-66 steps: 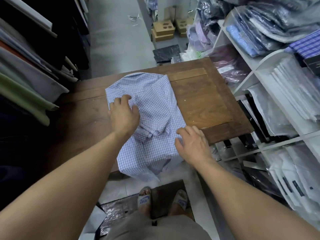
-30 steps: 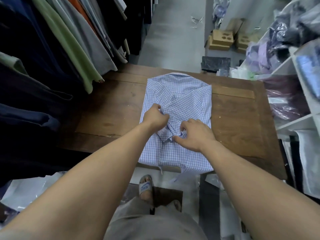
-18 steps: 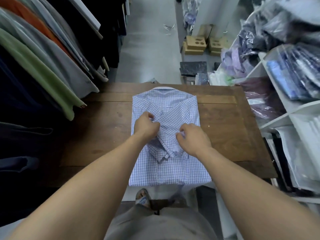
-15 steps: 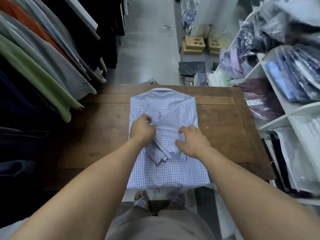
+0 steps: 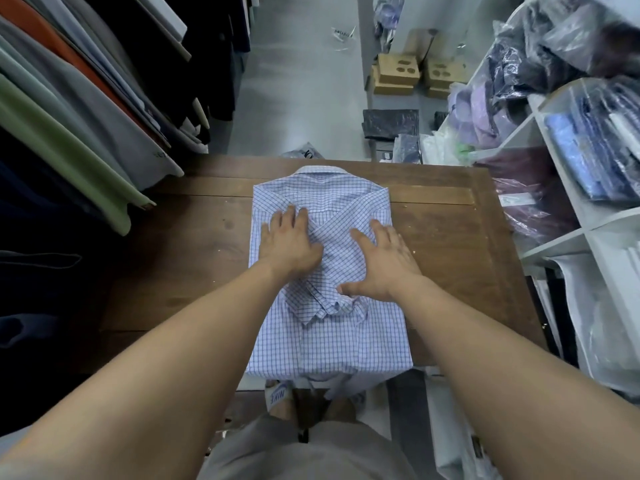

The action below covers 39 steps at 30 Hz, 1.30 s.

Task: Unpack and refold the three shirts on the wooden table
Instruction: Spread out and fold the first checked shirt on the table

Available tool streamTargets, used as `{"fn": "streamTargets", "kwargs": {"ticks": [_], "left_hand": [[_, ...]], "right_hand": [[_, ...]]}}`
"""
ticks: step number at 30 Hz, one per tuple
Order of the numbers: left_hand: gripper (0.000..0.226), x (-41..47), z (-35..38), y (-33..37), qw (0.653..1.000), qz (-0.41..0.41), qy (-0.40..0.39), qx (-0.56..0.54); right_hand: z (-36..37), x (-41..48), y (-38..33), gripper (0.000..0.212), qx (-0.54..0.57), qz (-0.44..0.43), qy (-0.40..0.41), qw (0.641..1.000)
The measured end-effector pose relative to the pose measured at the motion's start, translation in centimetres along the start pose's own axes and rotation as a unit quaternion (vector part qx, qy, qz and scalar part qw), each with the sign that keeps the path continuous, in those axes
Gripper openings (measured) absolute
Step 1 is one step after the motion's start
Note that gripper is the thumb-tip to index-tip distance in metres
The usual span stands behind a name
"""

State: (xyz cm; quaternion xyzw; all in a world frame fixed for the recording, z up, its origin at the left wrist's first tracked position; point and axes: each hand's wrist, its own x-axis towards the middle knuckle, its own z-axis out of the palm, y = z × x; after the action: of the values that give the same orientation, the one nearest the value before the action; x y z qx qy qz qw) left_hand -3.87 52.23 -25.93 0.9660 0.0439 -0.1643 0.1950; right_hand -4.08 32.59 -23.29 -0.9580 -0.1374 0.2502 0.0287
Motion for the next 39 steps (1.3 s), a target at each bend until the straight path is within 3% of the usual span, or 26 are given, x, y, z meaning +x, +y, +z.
{"fn": "streamTargets", "kwargs": {"ticks": [4, 8, 14, 17, 22, 27, 35, 39], "left_hand": [[0.093, 0.5, 0.2, -0.2, 0.998, -0.027, -0.055, 0.028], [0.093, 0.5, 0.2, 0.2, 0.995, -0.039, -0.068, 0.066], [0.093, 1.0, 0.1, 0.7, 0.993, -0.054, -0.069, 0.079], [0.089, 0.7, 0.3, 0.6, 0.999, -0.044, -0.011, 0.031], [0.064, -1.9, 1.7, 0.2, 0.989, -0.027, 0.142, -0.04], [0.049, -5.8, 3.6, -0.2, 0.971, -0.109, 0.213, -0.017], [0.037, -14.3, 8.0, -3.2, 0.925, -0.227, 0.303, -0.027], [0.033, -18.3, 11.3, -3.5, 0.85, -0.326, 0.387, -0.148]], "right_hand": [[-0.4, 0.9, 0.5, 0.129, 0.02, 0.017, -0.067, 0.997], [-0.6, 1.6, 0.3, 0.128, -0.034, 0.041, -0.117, 0.992], [0.0, 1.7, 0.5, 0.125, -0.062, 0.028, -0.09, 0.994], [1.0, 0.7, 1.1, 0.109, -0.008, 0.004, 0.014, 1.0], [3.5, -2.5, 1.4, 0.061, 0.05, 0.002, 0.164, 0.985], [6.1, -6.4, 1.2, 0.032, 0.074, 0.033, 0.245, 0.966], [11.0, -12.7, 1.8, 0.035, 0.076, -0.009, 0.255, 0.964], [13.5, -14.6, 2.2, 0.035, 0.072, -0.036, 0.295, 0.952]]}}
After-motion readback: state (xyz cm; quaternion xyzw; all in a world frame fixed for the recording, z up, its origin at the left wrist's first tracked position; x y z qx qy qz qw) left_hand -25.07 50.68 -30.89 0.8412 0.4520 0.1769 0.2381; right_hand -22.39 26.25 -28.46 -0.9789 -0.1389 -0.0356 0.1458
